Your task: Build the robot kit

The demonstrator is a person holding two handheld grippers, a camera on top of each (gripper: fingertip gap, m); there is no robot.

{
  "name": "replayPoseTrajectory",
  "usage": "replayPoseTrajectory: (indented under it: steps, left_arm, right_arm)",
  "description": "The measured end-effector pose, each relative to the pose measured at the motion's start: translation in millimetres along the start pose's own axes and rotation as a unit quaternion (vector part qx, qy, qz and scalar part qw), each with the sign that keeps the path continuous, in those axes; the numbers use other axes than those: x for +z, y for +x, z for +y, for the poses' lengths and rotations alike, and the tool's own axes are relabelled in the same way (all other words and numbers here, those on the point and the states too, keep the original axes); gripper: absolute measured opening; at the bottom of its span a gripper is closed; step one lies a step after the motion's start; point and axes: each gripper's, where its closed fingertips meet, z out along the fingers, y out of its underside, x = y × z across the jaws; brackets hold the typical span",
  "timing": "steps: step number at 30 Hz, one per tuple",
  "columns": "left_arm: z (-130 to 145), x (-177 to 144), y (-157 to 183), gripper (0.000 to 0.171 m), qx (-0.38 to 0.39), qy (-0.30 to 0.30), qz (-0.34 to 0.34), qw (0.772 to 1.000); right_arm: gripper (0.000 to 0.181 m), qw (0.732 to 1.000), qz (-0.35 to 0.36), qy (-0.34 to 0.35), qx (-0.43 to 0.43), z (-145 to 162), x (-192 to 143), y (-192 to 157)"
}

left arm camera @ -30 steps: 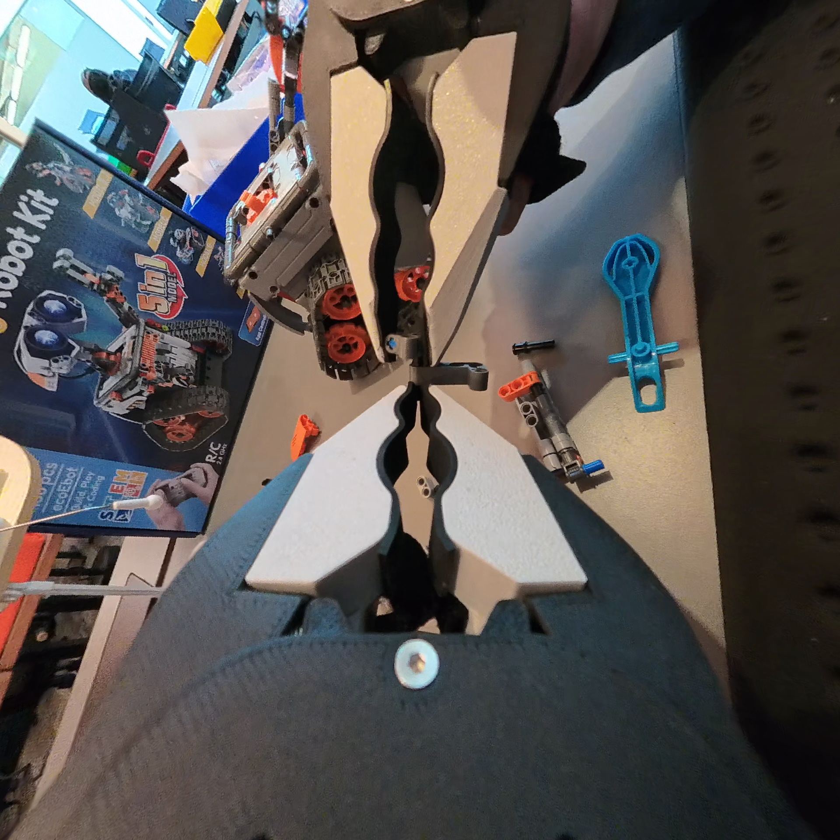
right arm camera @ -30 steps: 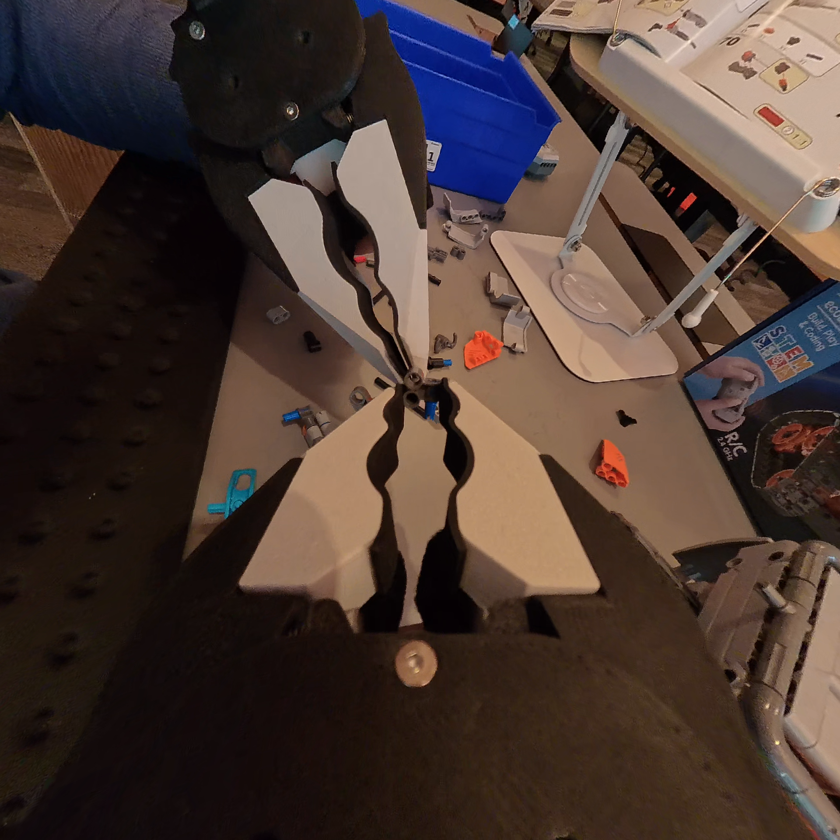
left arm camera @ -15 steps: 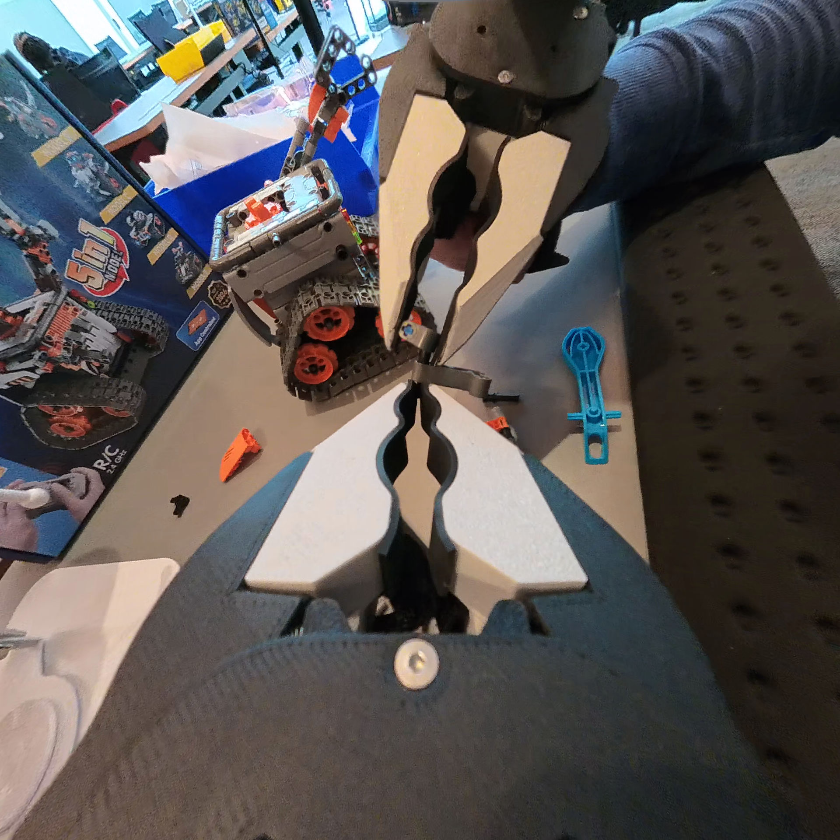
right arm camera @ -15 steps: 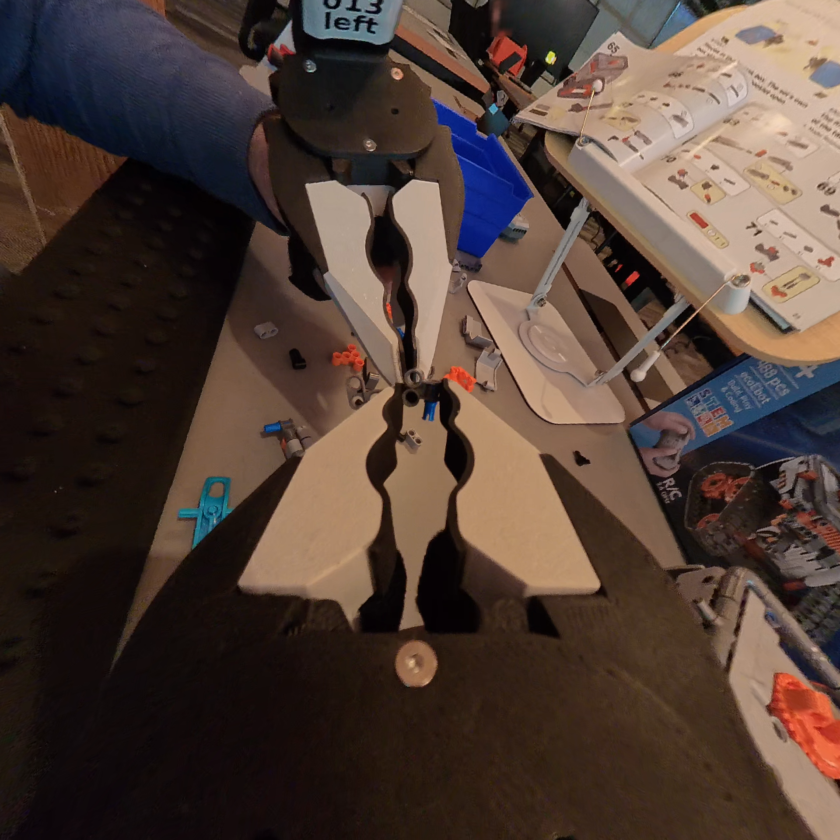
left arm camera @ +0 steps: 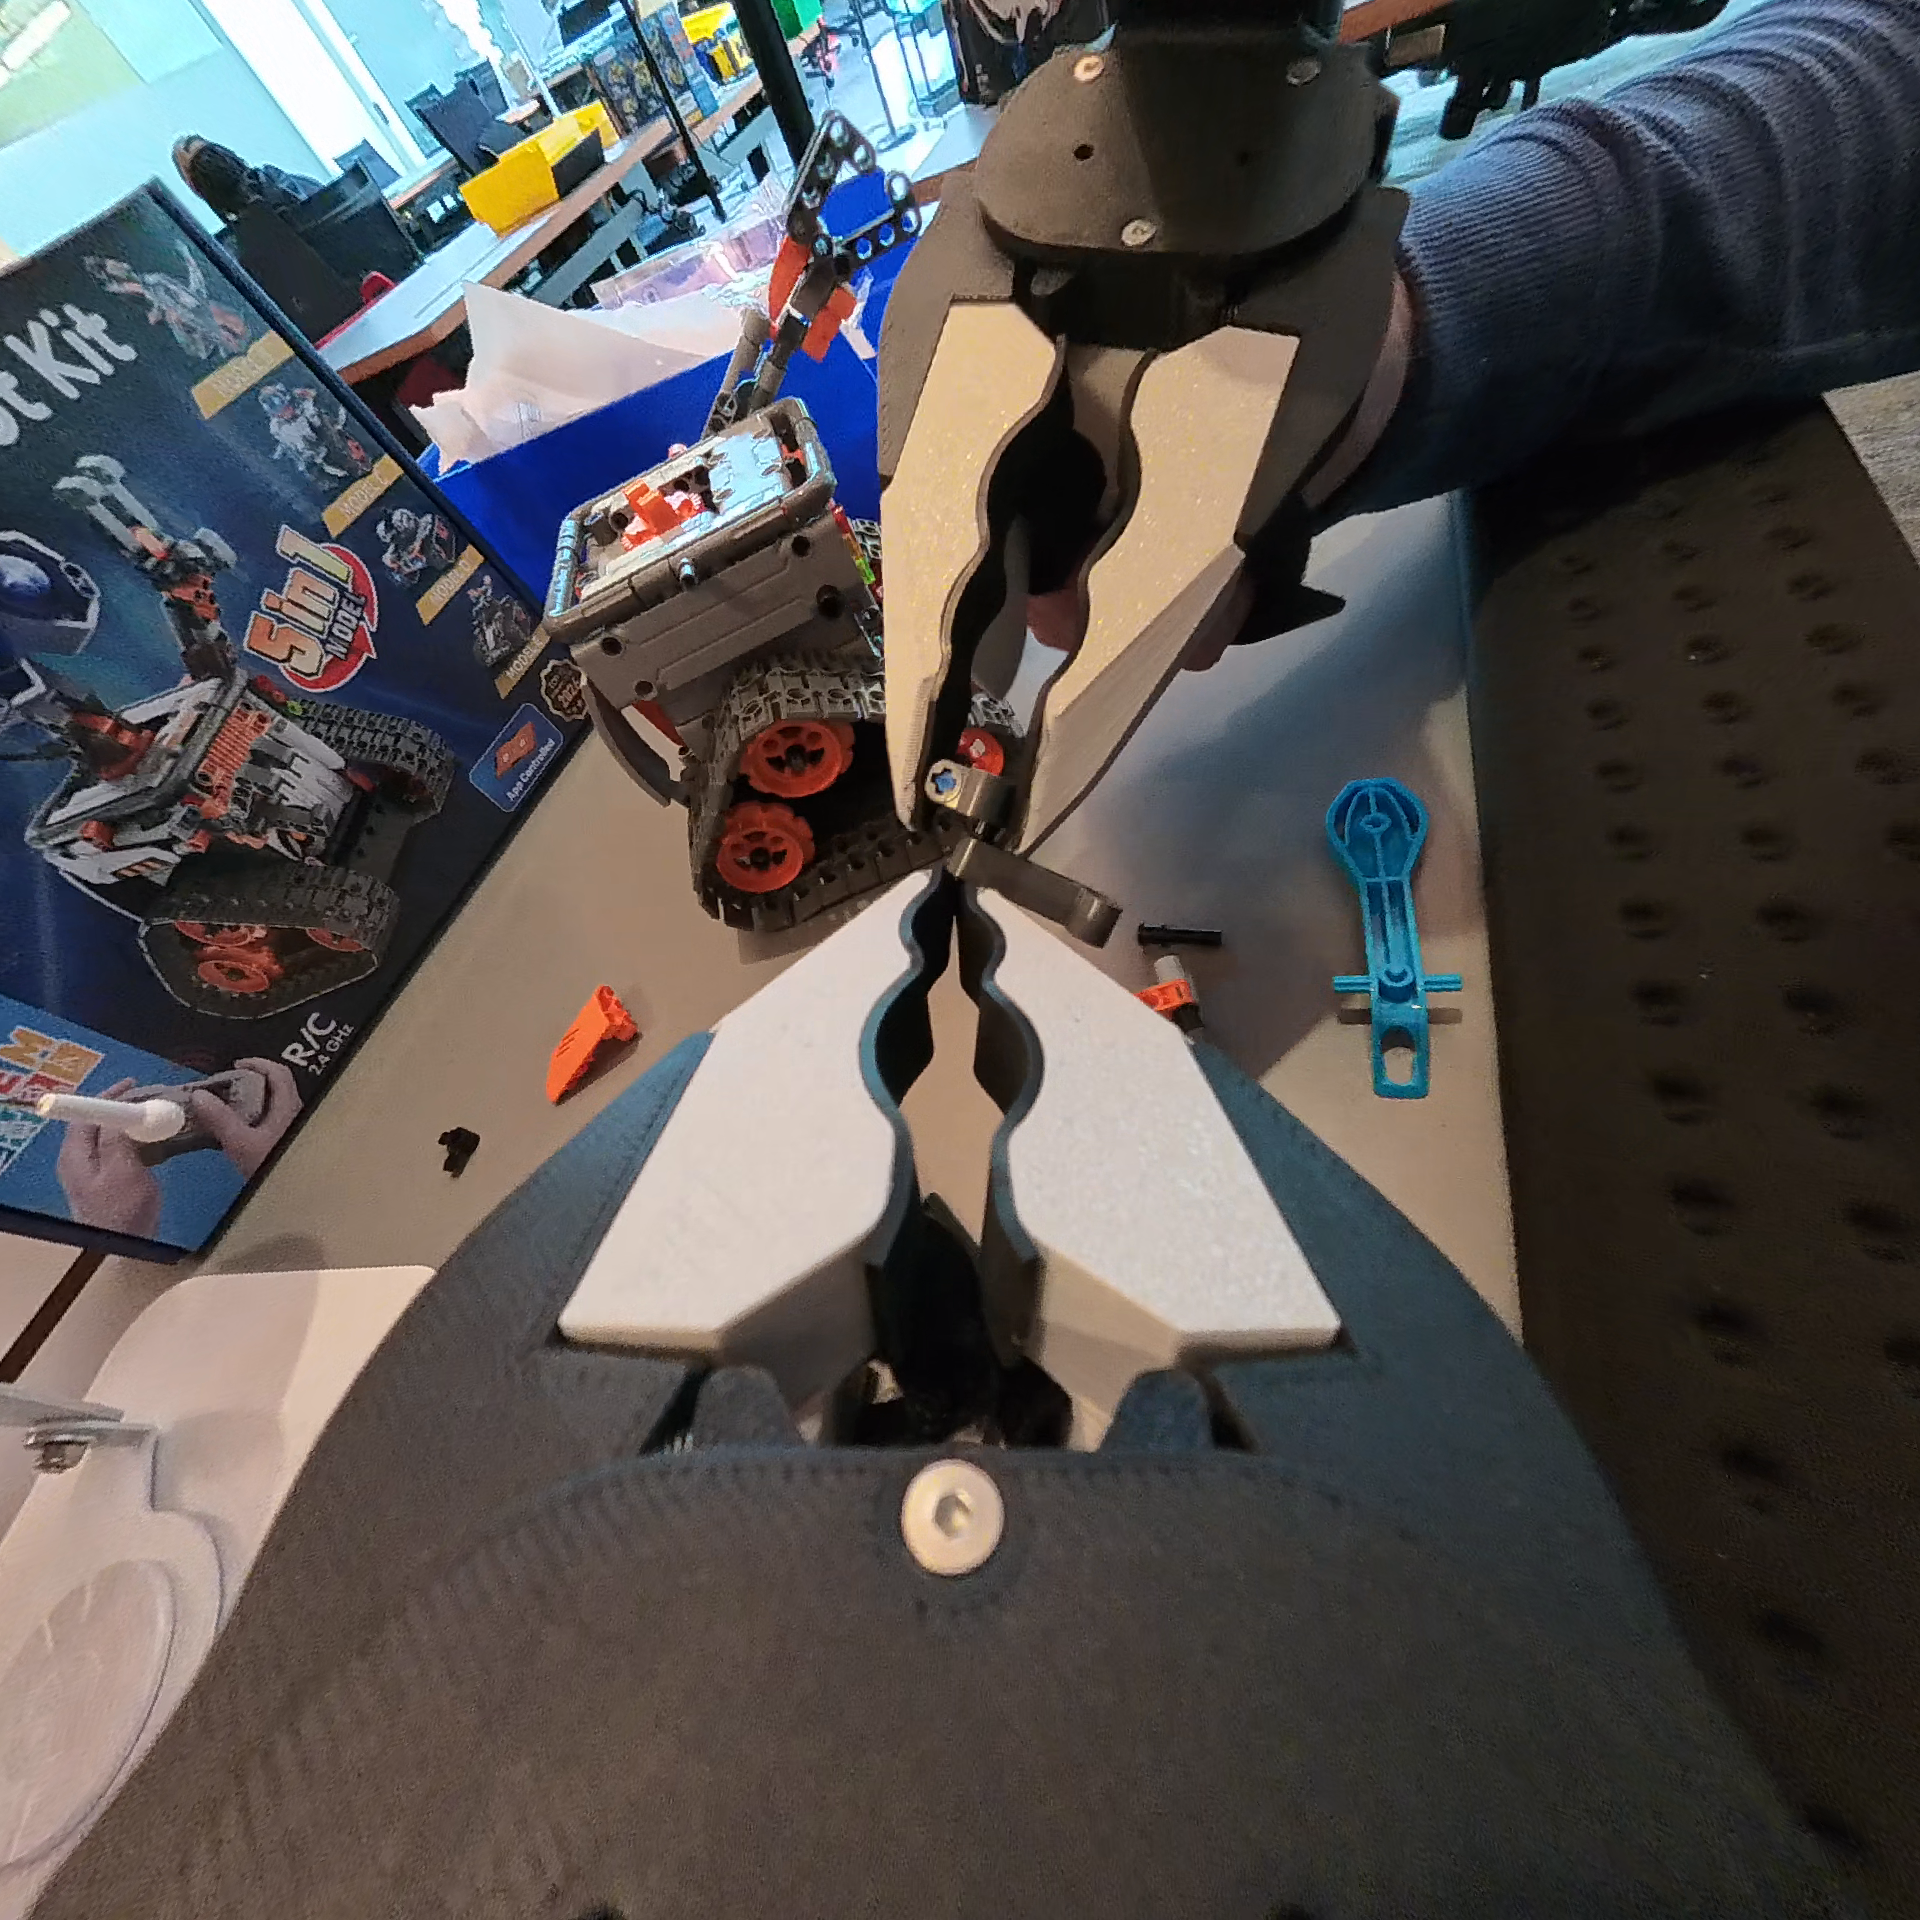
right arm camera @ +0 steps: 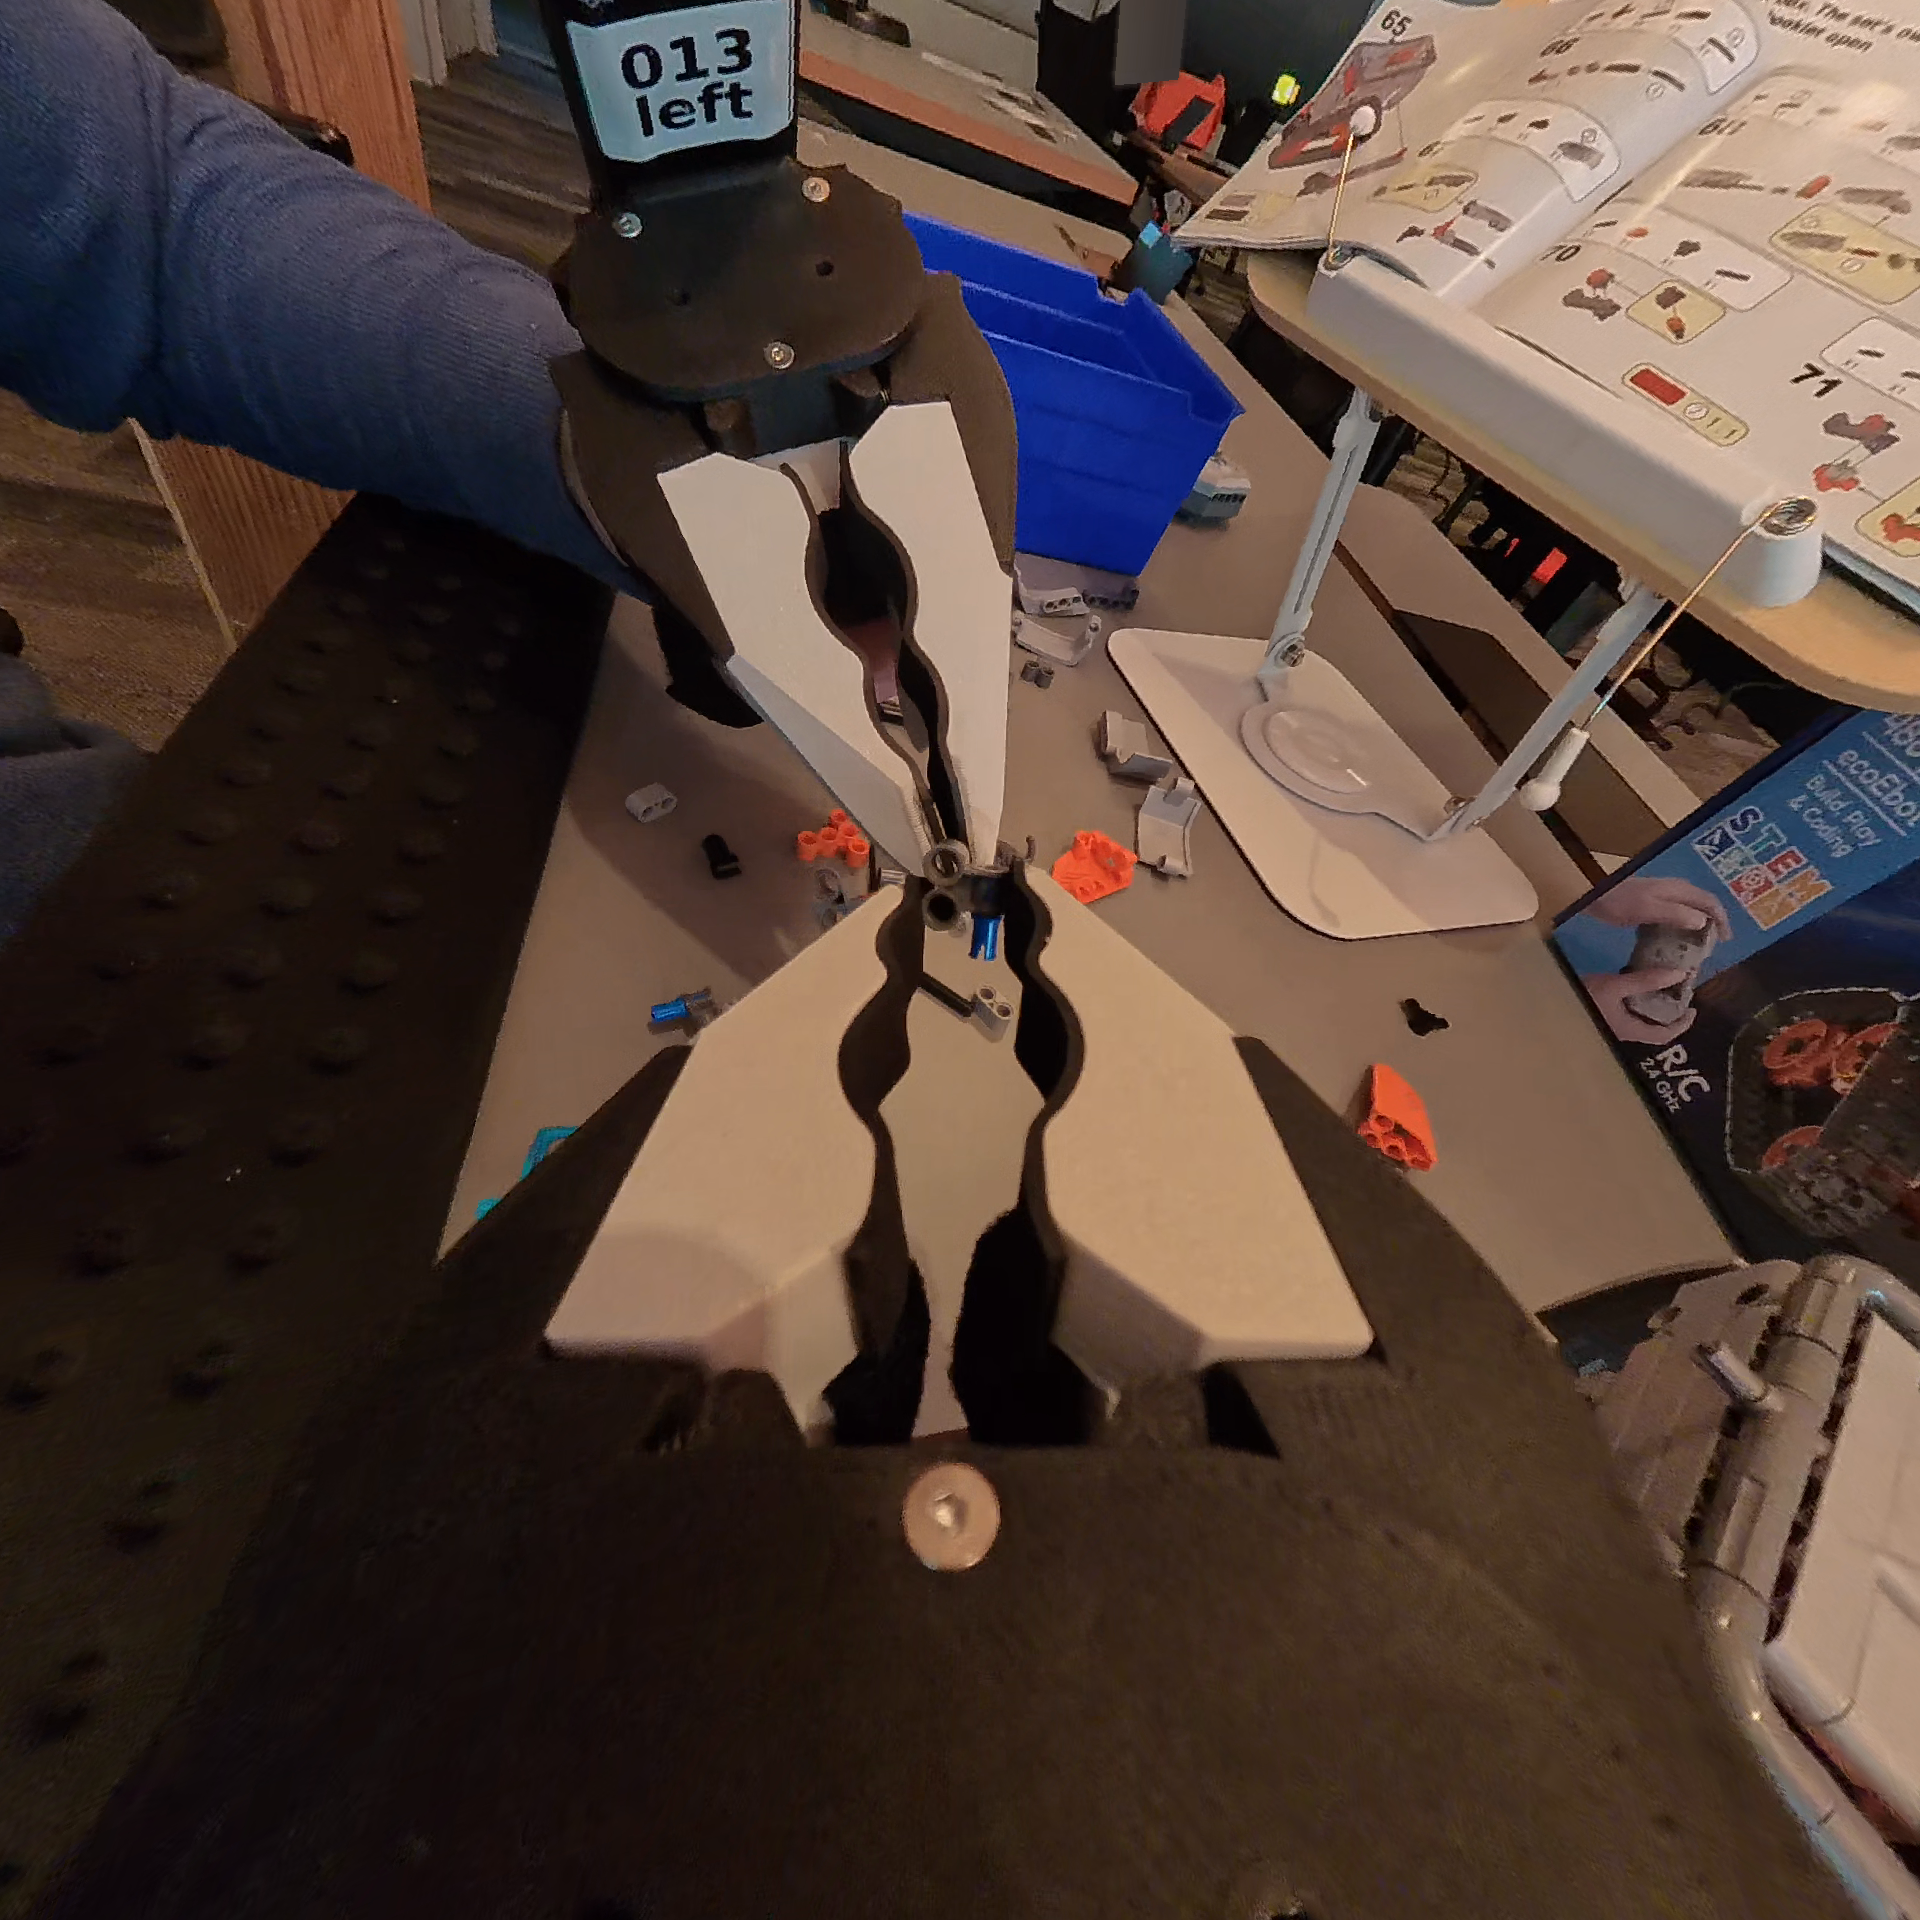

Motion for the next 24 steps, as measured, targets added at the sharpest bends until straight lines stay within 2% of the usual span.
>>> replayPoseTrajectory:
  steps: [4,9,16,20,24]
  left_arm:
    - [-2,-1,-1,0.0,-0.012,0.017,0.013,1.0]
    - [-6,-1,0,0.0,-0.009,0.024,0.017,1.0]
    - [-11,-3,0,0.0,-0.014,0.043,0.025,0.999]
    - [-14,-6,-4,0.0,-0.002,0.056,0.016,0.998]
    - [-21,-9,-3,0.0,0.069,0.06,-0.016,0.996]
  right_arm:
    - [0.014,1.0,0.012,0.005,-0.013,-6,-2,1]
    - [0.016,1.0,0.002,0.014,0.004,-9,-6,1]
    - [0.027,0.997,-0.03,0.044,0.048,-16,-13,0]
    - [0.025,0.988,-0.052,0.076,0.124,-21,-21,7]
    - [0.033,0.963,-0.111,0.104,0.224,-24,-21,5]
